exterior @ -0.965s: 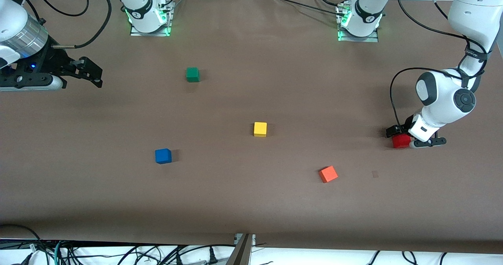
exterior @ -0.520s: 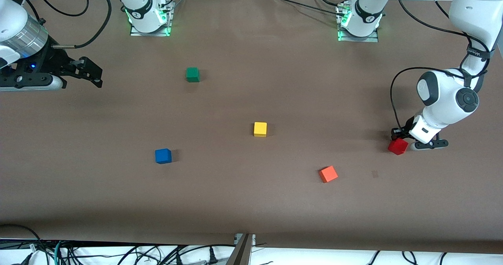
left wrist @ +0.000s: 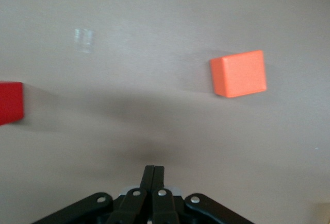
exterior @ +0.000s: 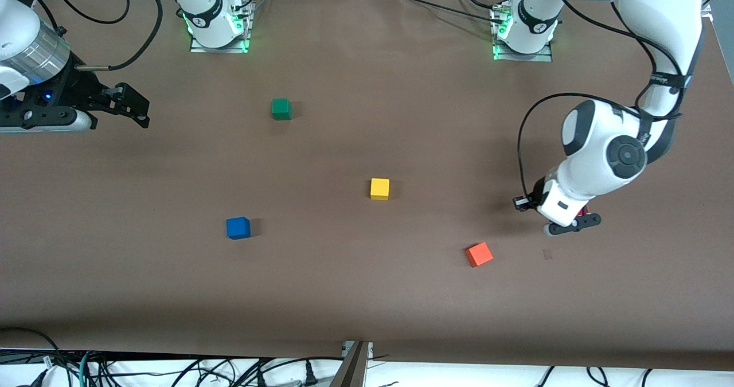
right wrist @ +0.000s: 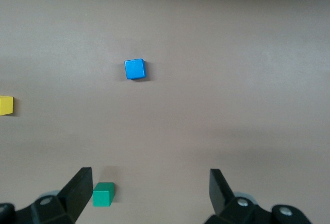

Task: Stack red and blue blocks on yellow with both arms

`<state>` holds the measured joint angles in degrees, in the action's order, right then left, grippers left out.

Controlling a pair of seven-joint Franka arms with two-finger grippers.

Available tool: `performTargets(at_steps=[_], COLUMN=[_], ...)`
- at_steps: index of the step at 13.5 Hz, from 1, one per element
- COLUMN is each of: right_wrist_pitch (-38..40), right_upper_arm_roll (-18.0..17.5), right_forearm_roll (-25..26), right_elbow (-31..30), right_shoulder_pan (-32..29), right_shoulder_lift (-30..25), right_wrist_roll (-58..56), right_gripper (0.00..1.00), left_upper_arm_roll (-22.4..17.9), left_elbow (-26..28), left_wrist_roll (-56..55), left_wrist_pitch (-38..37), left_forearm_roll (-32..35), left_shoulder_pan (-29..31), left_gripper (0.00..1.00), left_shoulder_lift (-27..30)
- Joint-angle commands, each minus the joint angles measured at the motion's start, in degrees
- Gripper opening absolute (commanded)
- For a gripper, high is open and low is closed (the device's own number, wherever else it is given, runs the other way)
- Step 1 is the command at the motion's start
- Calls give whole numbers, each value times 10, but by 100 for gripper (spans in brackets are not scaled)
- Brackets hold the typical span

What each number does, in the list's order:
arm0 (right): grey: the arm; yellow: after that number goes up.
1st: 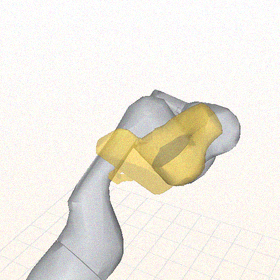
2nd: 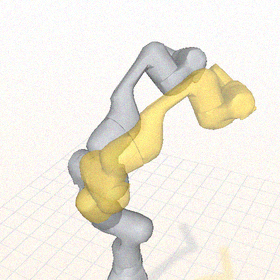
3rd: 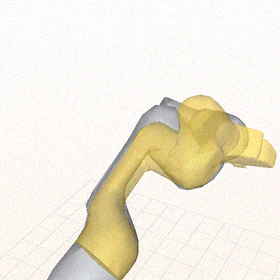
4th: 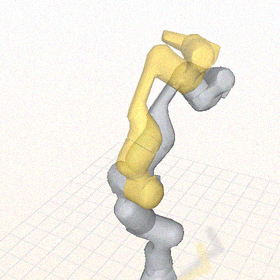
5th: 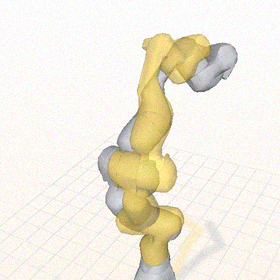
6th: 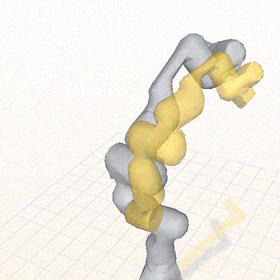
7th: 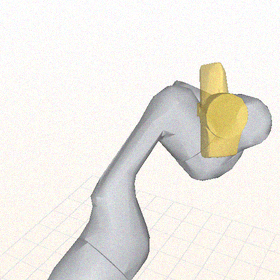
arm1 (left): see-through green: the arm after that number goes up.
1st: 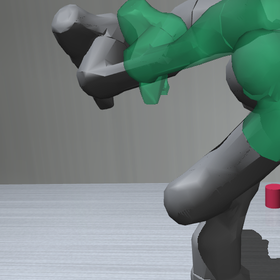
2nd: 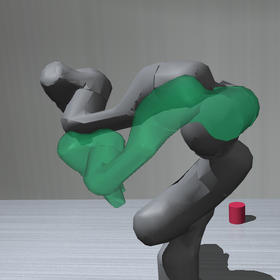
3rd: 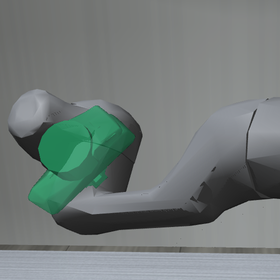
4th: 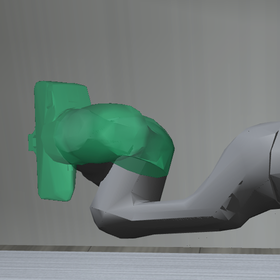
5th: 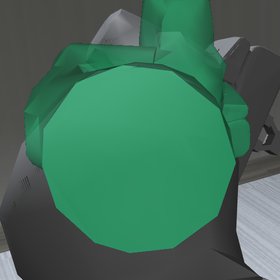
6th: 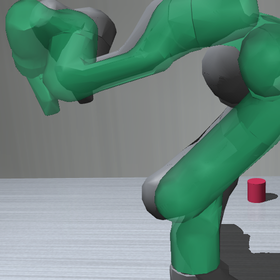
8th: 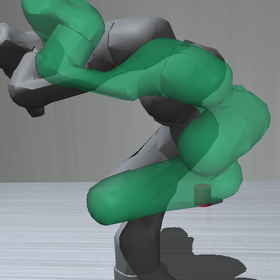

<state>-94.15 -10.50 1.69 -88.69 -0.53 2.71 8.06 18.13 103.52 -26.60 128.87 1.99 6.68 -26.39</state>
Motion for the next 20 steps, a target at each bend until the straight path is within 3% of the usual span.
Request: performTargets(at_steps=[1,2,3,4,5,10,15,17,20], right_wrist_pitch=[9,6,-2,-4,-8,-43,-56,-100,-167], right_upper_arm_roll=[-7,-7,-7,-7,-7,-7,-7,-7,-7], right_forearm_roll=[-7,-6,-5,-5,-5,0,29,52,38], right_elbow=[12,12,12,12,13,9,14,13,12], right_shoulder_pan=[-6,-7,-7,-5,-4,13,19,21,23], right_shoulder_lift=[2,2,5,6,6,40,145,185,247], right_wrist_roll=[6,7,6,5,5,6,0,0,5], right_gripper=[100,100,100,100,100,100,100,100,100], left_upper_arm_roll=[-7,-7,-7,-7,-9,-20,-21,-30,-46], left_elbow=[-24,-24,-24,-24,-25,-34,-35,-35,-35], left_wrist_roll=[-1,-1,-1,-1,0,8,131,134,134], left_wrist_pitch=[-13,-13,-13,-13,-13,-13,-5,-3,-1], left_forearm_roll=[11,20,29,33,33,63,65,66,67], left_shoulder_pan=[8,8,8,11,17,29,101,107,112], left_gripper=[0,3,35,87,100,100,100,100,100], left_shoulder_lift=[-21,-21,-21,-21,-20,-20,-38,-49,-66])
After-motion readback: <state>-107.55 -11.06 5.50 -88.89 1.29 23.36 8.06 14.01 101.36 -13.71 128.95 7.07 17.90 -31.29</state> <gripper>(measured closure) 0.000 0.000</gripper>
